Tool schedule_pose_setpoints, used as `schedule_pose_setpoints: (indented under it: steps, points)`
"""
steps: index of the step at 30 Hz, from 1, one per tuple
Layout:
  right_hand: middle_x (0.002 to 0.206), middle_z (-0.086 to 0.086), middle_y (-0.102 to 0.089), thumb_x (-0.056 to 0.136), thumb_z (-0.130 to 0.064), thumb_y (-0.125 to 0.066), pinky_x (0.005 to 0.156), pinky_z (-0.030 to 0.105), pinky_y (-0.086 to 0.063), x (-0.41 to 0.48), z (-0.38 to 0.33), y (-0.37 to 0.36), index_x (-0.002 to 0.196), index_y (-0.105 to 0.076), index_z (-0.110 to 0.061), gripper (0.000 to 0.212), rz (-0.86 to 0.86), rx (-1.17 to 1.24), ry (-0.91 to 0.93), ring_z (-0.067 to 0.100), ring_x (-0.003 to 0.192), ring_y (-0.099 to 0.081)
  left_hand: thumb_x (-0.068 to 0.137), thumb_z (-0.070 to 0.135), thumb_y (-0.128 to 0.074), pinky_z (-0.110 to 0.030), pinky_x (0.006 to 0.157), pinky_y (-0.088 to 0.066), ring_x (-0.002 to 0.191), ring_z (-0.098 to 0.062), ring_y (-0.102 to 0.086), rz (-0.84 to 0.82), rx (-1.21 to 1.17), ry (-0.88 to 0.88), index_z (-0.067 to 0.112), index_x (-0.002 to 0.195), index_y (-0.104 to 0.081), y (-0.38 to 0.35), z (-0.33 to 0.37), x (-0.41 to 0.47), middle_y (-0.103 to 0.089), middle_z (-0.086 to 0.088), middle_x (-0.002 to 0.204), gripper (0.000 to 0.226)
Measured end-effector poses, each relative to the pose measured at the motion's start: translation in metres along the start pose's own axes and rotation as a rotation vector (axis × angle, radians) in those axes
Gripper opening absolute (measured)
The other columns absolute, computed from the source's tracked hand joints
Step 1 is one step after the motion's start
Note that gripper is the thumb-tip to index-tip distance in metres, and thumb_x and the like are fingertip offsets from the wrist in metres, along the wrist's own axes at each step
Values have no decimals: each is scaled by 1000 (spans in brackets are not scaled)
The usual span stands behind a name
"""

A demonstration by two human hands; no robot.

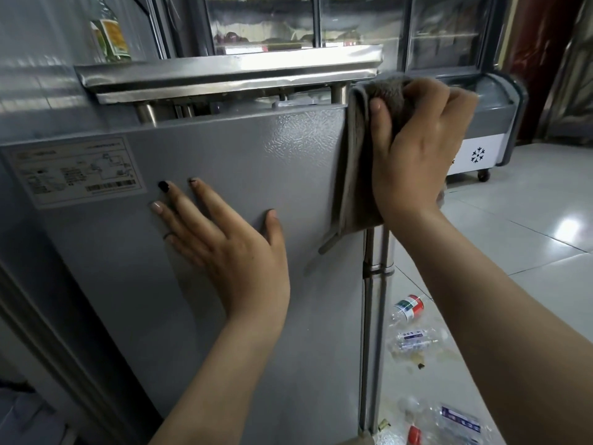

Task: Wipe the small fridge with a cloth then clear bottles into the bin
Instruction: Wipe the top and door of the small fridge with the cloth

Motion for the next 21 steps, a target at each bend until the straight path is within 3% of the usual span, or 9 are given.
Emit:
schedule_pose_setpoints:
  steps: [5, 9, 15, 21]
  points:
    - [101, 22, -51, 87, -30, -55, 77, 41, -41, -14, 9, -7, 111, -56, -2, 37, 27, -32, -27, 38, 90, -50, 82, 33, -61, -56, 109, -15, 136, -52, -13, 5, 11, -11, -8, 141, -23, -3, 3, -3, -17, -34, 148, 81]
    - [100, 24, -50, 86, -30, -52, 79, 43, -42, -60, 34, -1, 109, -38, -17, 30, -41, -37, -44, 38, 90, -49, 82, 32, -62, -59, 108, -18, 136, -52, -14, 6, 4, -12, -8, 141, -24, -5, 3, -5, -18, -34, 148, 81]
    - [98, 27, -49, 83, -31, -52, 78, 49, -47, -123, 64, 18, 107, -38, -14, 32, -183, -8, -89, 42, 89, -50, 82, 32, -63, -57, 110, -14, 138, -51, -11, -17, -26, -5, -6, 142, -23, -4, 2, -5, -16, -32, 149, 82]
    - [100, 27, -49, 83, -34, -53, 78, 49, -49, -105, 53, 22, 107, -48, -6, 38, -221, 10, -112, 44, 88, -52, 80, 38, -56, -58, 108, -17, 137, -51, -14, -21, -5, -30, -5, 141, -25, -3, 0, -6, -18, -32, 148, 81]
Point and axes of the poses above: each hand's wrist, its own x-axis towards the middle knuckle, its own y-axis out of the back of the hand, z = x × y, the point moved 1 cm from there along x, towards the middle knuckle
